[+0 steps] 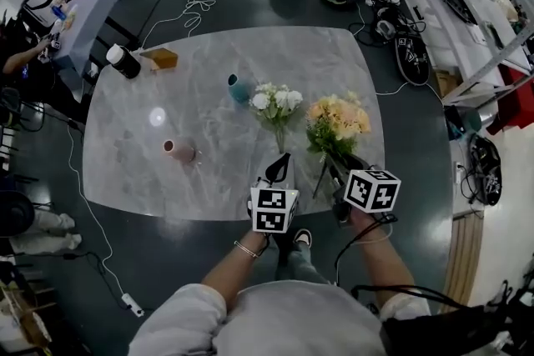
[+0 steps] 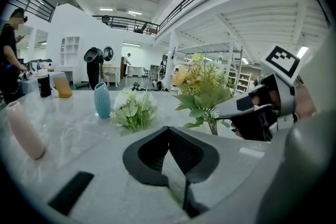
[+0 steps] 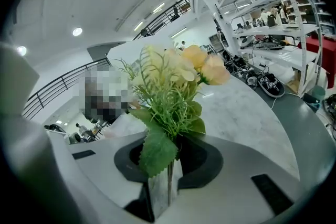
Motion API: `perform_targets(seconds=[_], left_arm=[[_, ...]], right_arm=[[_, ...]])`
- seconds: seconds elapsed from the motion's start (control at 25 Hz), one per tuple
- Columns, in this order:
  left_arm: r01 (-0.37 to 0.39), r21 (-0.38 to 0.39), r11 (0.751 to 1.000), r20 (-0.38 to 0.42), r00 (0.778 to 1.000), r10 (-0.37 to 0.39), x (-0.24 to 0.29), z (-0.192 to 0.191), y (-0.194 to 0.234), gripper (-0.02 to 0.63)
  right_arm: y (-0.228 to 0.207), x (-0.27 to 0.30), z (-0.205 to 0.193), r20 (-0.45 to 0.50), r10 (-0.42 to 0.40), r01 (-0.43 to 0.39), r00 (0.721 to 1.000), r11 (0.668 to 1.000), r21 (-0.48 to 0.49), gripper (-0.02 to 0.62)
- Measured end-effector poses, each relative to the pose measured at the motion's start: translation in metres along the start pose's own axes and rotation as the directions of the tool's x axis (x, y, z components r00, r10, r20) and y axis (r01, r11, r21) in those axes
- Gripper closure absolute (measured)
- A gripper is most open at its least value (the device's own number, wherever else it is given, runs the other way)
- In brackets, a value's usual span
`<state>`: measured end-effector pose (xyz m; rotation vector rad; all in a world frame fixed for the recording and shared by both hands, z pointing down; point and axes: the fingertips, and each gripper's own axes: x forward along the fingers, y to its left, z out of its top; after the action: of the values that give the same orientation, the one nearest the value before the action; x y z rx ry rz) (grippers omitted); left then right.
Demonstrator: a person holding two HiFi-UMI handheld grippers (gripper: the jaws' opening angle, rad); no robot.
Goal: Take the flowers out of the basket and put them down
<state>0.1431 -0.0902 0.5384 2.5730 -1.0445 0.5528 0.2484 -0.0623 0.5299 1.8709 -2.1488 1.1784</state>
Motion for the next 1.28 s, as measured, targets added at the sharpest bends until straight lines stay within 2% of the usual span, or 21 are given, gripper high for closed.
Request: perform_targets(seconds=[0.4,1.28], left_arm=[[-0.002,-0.018,1.0,-0.02,1.0,0.002,0.019,-0.012,0.017,0.595],[-0.003,-0.037,0.999,-0.088,0.996,-0.001,0.041,-0.037,0.026,0.595]], right_arm=[[-0.011,0.032,-0.01,-0.037,-0.015,0.016,0.999,0.999,0.034,0.522],[-0.041,0.067,-0.03,-0.085,-0.027,0.04,0.996,0.987,0.154,0.523]])
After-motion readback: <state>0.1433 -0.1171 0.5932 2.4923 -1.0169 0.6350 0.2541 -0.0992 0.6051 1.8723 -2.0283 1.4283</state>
